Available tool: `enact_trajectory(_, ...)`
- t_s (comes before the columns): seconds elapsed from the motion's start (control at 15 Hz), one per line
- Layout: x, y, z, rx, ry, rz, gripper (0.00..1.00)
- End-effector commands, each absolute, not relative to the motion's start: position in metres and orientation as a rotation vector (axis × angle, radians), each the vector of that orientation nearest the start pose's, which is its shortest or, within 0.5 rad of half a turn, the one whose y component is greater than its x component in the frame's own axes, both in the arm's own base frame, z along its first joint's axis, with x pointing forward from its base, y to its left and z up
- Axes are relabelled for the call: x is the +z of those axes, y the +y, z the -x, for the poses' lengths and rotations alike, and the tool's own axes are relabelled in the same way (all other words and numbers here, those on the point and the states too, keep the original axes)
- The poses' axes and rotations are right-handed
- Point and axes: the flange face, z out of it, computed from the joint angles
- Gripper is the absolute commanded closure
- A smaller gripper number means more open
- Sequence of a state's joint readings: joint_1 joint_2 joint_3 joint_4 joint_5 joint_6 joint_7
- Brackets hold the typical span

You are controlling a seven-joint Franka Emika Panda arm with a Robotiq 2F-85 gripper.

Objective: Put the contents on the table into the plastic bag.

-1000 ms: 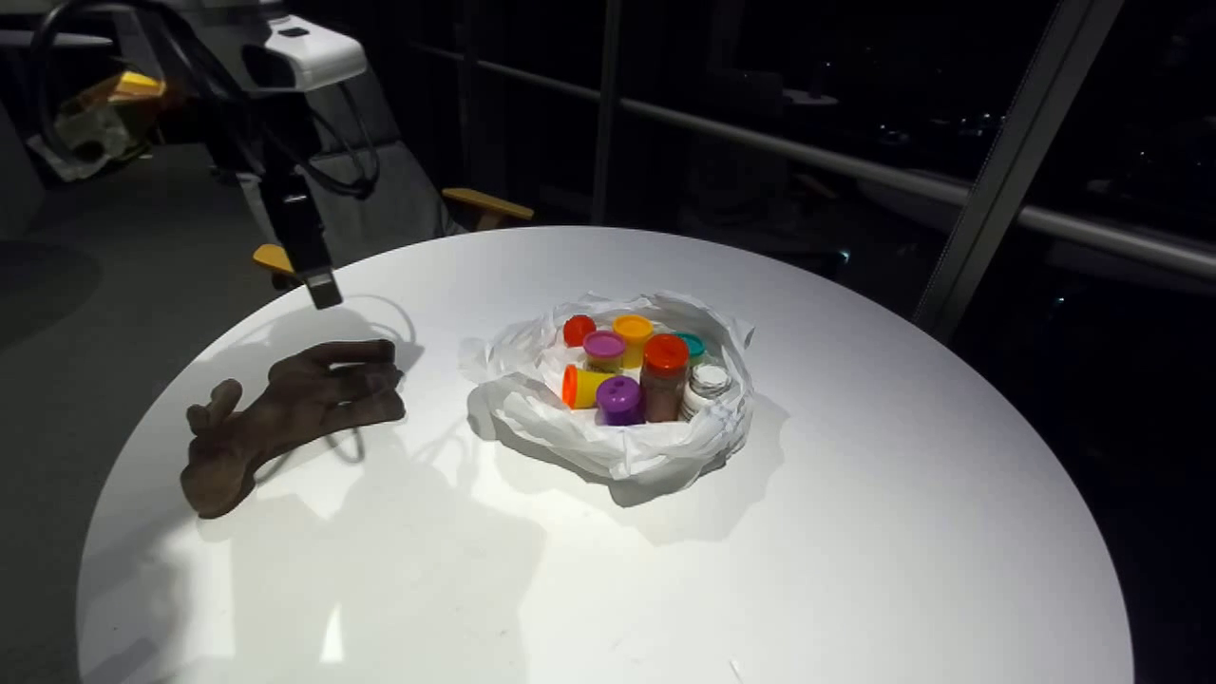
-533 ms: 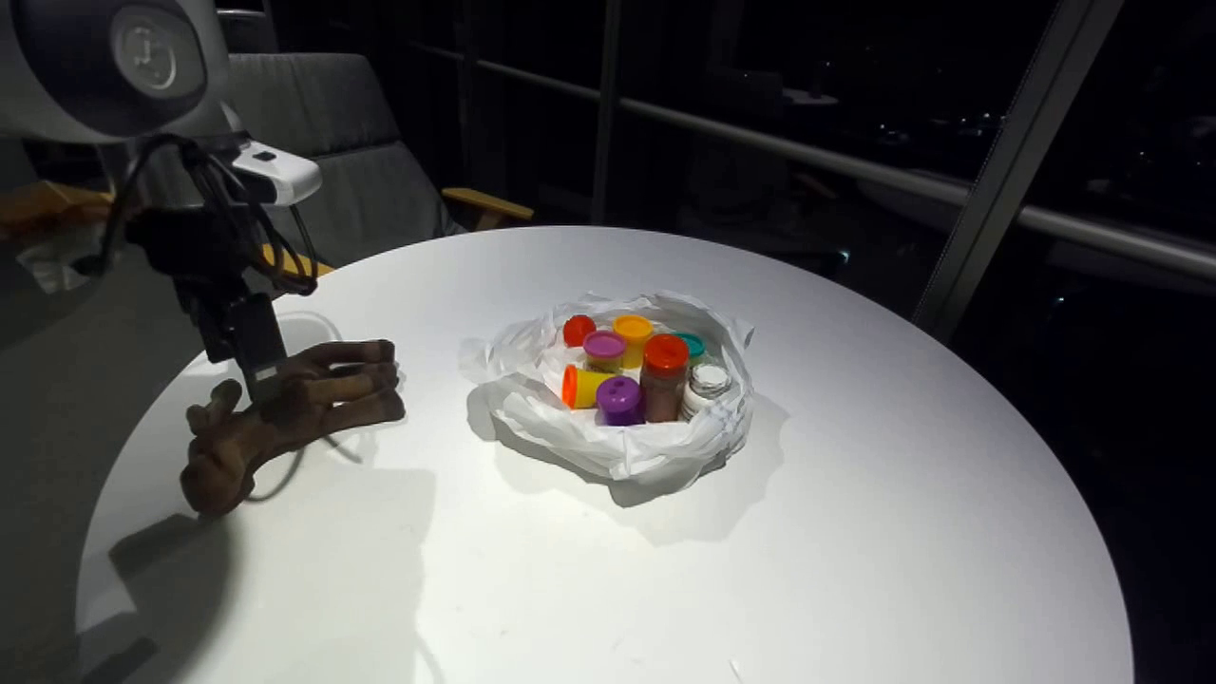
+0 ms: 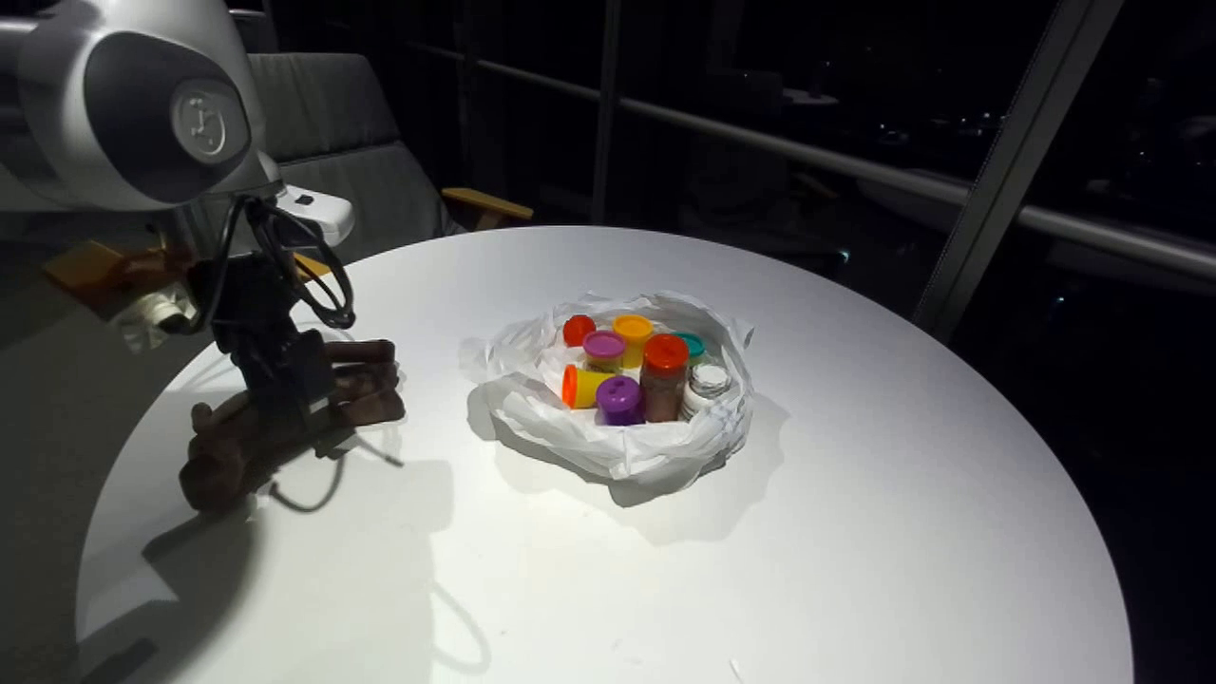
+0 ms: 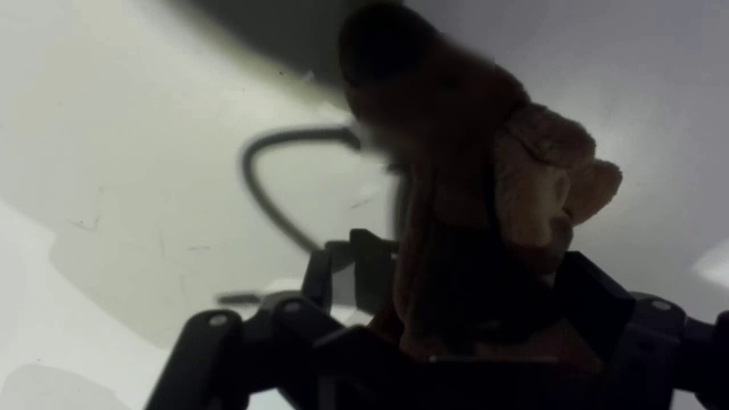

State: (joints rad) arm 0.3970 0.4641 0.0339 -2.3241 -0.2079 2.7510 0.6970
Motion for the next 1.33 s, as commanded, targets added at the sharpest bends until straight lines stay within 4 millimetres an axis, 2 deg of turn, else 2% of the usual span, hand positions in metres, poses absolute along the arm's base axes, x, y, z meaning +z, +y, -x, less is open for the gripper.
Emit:
enact_trajectory(0.0,0.129,0.213,-0.460,-0.112,0.093,3.190,0.00)
enact_trajectory(0.07,0.125,0.210,-0.459,-0.091,0.080,3.191,0.25)
enact_trajectory(0.13,0.122,0.208,-0.456,-0.084,0.069,3.192,0.25)
enact_trajectory(0.33,0.125,0.201,-0.455,-0.089,0.067,3.177,0.49)
enact_trajectory(0.53,0.144,0.196,-0.458,-0.143,0.131,3.164,0.71)
enact_trajectory(0.6,0.156,0.192,-0.462,-0.174,0.172,3.169,0.80)
enact_trajectory(0.8,0.196,0.173,-0.479,-0.282,0.300,3.167,0.85)
enact_trajectory(0.93,0.230,0.154,-0.498,-0.387,0.430,3.137,0.83)
enact_trajectory(1.0,0.247,0.142,-0.510,-0.434,0.505,3.122,0.86)
enact_trajectory(1.13,0.275,0.117,-0.533,-0.507,0.656,3.087,0.84)
enact_trajectory(1.27,0.291,0.092,-0.558,-0.579,0.796,3.054,0.83)
